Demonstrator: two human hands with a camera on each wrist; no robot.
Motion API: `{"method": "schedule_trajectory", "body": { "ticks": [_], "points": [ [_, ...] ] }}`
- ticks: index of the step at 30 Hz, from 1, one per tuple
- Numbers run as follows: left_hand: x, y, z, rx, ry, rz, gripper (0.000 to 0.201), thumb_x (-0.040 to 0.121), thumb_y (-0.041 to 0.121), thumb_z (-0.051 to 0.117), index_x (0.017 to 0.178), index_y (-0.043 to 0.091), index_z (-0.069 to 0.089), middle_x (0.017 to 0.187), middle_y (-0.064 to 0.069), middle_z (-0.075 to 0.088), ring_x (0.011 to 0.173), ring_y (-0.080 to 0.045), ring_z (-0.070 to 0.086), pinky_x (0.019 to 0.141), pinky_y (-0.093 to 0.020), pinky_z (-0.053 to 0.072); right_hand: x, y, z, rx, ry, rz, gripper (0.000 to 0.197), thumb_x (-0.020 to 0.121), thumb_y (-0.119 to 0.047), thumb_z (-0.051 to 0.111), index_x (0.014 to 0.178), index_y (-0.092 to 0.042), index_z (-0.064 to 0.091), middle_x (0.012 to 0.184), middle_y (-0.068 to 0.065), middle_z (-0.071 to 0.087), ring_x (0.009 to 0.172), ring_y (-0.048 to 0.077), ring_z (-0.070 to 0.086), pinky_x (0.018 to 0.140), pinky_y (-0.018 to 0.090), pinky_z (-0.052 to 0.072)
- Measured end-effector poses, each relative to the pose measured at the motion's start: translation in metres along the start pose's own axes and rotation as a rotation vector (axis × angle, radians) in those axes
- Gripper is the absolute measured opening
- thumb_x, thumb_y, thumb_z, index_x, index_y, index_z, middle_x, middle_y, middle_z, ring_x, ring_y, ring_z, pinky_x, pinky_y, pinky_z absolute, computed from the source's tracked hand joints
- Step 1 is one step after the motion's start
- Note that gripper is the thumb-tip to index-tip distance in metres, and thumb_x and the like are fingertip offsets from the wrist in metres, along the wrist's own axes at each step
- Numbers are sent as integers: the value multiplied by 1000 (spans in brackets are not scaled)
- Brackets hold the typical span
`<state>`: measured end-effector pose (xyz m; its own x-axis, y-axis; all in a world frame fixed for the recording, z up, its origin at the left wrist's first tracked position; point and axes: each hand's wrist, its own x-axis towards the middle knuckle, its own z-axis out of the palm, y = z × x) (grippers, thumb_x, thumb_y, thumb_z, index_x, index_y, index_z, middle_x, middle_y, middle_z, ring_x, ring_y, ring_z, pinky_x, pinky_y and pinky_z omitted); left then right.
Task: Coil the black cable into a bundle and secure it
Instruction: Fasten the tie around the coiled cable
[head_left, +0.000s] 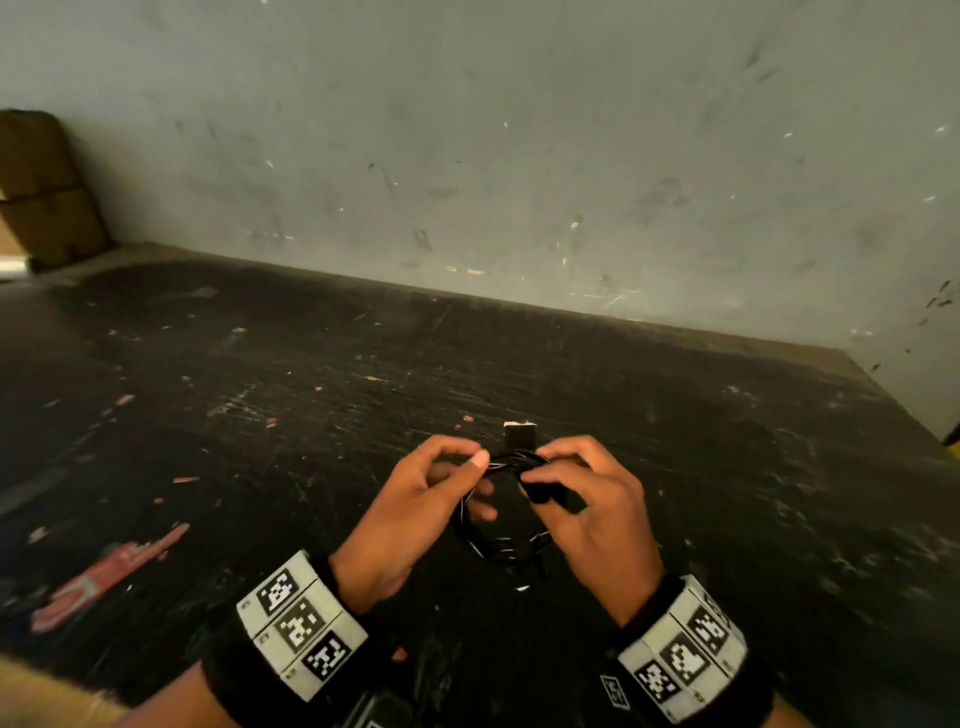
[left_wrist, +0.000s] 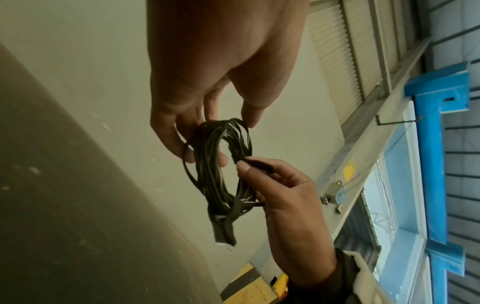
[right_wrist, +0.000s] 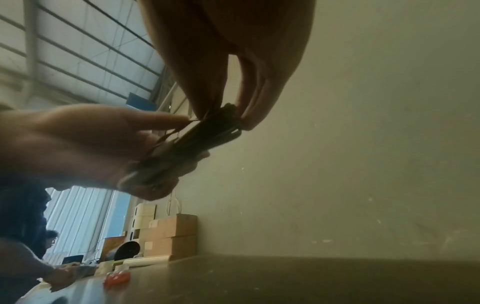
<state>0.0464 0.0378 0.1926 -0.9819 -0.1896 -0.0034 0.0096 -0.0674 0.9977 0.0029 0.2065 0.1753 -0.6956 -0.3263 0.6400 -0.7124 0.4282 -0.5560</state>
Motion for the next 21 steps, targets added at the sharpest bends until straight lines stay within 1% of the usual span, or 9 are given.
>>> {"method": "schedule_trajectory", "body": {
  "ticks": [2,5,6,8,11,14,16,18,21],
  "points": [
    [-3,-5,-4,-48,4,-23,14,89,17,57,95,5,61,76,-12,66,58,-15,64,59,-24,52,-1,-2,2,20,-16,-6,15,72,-8,74,83,-18,74,104,0,63,99,10,60,83,24,50],
    [-3,-9,-7,-137,-36,-35,10,89,13,56,83,5,57,67,-8,59,50,-9,51,58,-24,48,-1,-6,7,-80,-144,-86,15,71,-13,75,82,-22,73,122,4,60,116,17,51,94,30,42],
    [-3,-9,-8,-159,-56,-43,11,89,12,56,81,5,56,65,-7,58,49,-8,49,56,-23,48,0,-7,8,-108,-183,-102,16,71,-12,76,82,-22,73,124,5,60,118,18,51,95,34,43],
    [-2,-7,-9,-201,-78,-61,11,89,10,57,79,5,56,62,-6,58,48,-8,48,54,-22,48,4,-10,9,-119,-232,-114,16,72,-10,75,83,-21,73,118,5,63,110,18,57,88,38,50],
    [1,-8,-15,-277,-67,-128,8,84,10,62,85,3,58,62,-8,61,47,-9,51,56,-24,50,7,-9,15,-175,-235,-171,15,72,-8,73,83,-18,72,109,4,65,101,17,59,77,37,54],
    [8,-11,-20,-378,-25,-248,29,78,10,70,102,1,56,66,-9,65,48,-11,57,58,-27,52,5,-9,20,-213,-201,-187,16,72,-8,75,84,-18,71,105,4,64,98,16,59,75,33,54],
    [13,-11,-26,-402,-40,-309,41,74,13,73,109,-2,57,74,-10,67,51,-12,59,57,-25,54,5,-11,25,-223,-161,-174,16,71,-9,76,84,-18,71,103,5,64,97,17,59,74,32,53],
    [18,-8,-33,-381,-139,-347,36,75,17,72,105,-1,65,80,-10,69,57,-11,60,58,-22,53,6,-13,29,-237,-135,-166,17,70,-8,77,83,-17,70,102,5,64,95,18,60,73,33,54],
    [24,-5,-40,-369,-246,-347,23,84,17,63,98,0,69,73,-6,69,57,-9,57,57,-20,51,12,-16,36,-244,-117,-149,17,71,-10,75,84,-19,70,103,4,64,96,19,60,74,35,54]
  ]
}}
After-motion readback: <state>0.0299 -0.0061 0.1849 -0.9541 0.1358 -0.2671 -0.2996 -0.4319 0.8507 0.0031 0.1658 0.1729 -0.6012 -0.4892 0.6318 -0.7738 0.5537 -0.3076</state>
